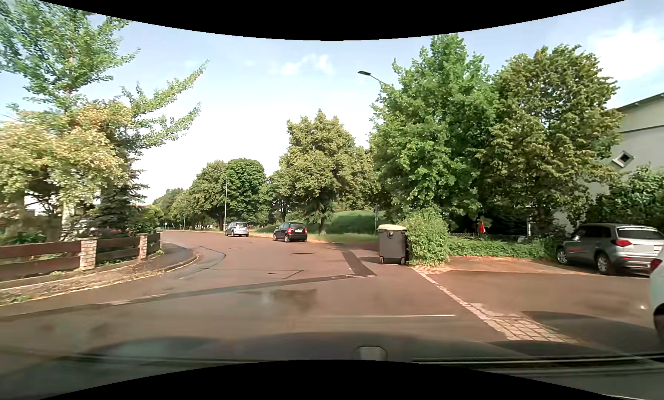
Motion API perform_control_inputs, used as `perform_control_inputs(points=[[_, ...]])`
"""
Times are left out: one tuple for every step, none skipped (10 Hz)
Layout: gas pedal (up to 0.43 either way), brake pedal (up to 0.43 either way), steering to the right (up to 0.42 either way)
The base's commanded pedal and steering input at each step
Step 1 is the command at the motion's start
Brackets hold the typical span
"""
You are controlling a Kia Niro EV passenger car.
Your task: Follow the waypoints while adhering to traffic rules and regulations
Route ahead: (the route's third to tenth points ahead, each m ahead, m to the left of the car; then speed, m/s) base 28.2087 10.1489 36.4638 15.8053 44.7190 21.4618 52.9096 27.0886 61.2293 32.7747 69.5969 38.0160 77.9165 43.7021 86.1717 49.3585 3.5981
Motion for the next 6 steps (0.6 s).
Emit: perform_control_inputs(points=[[0.079,0.0,0.006],[0.079,0.0,0.005],[0.079,0.0,-0.001],[0.079,0.0,-0.014],[0.067,0.0,-0.022],[0.047,0.0,-0.024]])
